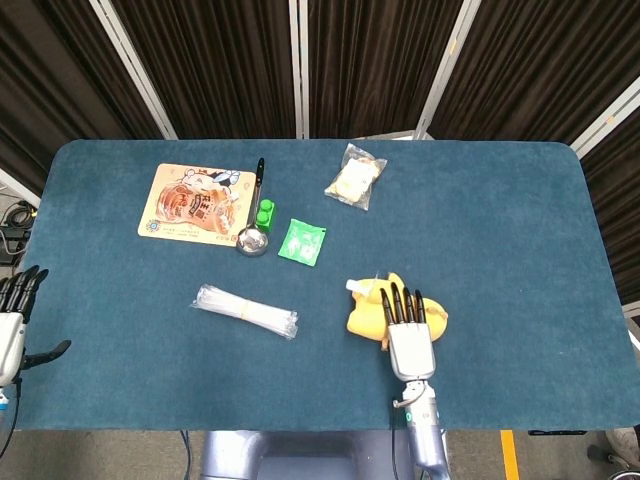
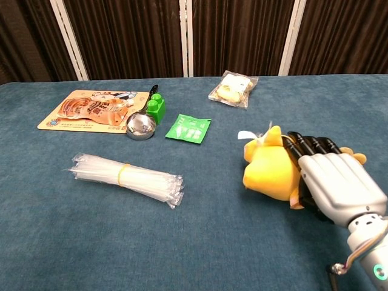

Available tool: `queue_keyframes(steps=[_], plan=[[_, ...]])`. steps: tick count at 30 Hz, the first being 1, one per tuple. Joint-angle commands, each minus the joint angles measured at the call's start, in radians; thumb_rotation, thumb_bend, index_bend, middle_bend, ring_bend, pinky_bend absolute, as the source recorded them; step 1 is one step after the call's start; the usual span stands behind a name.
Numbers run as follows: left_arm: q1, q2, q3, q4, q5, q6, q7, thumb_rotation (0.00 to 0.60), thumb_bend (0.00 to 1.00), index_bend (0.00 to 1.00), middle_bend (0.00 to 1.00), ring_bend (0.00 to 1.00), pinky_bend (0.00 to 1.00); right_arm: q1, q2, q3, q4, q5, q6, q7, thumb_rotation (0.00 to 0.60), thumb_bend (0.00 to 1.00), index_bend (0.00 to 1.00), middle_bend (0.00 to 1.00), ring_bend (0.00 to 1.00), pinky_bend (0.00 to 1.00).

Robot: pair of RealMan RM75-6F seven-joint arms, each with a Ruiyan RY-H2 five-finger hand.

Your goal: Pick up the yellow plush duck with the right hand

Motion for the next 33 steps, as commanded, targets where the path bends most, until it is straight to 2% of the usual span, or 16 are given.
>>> queue_keyframes(steps=[1, 10, 15, 22, 33], plan=[[0.0, -0.001, 0.001, 0.0, 0.001, 0.0, 0.002, 0.6, 0.14, 0.0, 0.0, 0.0, 0.0, -0.001, 0.011, 0.015, -0.001, 0.012, 0.001, 0.009, 0.6, 1.0, 0.0, 0.0, 0.0, 0.0], [0.0, -0.002, 0.0, -0.003, 0.001, 0.004, 0.008, 0.6, 0.14, 0.0, 0.0, 0.0, 0.0, 0.001, 0.069, 0.053, -0.071, 0.017, 0.033, 0.015, 0.6, 1.0, 0.0, 0.0, 0.0, 0.0], [0.0, -0.002, 0.0, -0.005, 0.001, 0.005, 0.011, 0.6, 0.14, 0.0, 0.0, 0.0, 0.0, 0.002, 0.083, 0.034, -0.123, -0.01, 0.052, 0.007, 0.6, 1.0, 0.0, 0.0, 0.0, 0.0], [0.002, 0.002, -0.001, -0.005, 0.0, 0.008, 0.001, 0.6, 0.14, 0.0, 0.0, 0.0, 0.0, 0.018, 0.049, 0.013, -0.159, -0.02, 0.046, -0.039, 0.6, 1.0, 0.0, 0.0, 0.0, 0.0], [0.002, 0.006, 0.0, -0.006, 0.002, 0.007, -0.007, 0.6, 0.14, 0.0, 0.0, 0.0, 0.0, 0.02, -0.007, -0.009, -0.107, 0.007, 0.016, -0.043, 0.6, 1.0, 0.0, 0.0, 0.0, 0.0]])
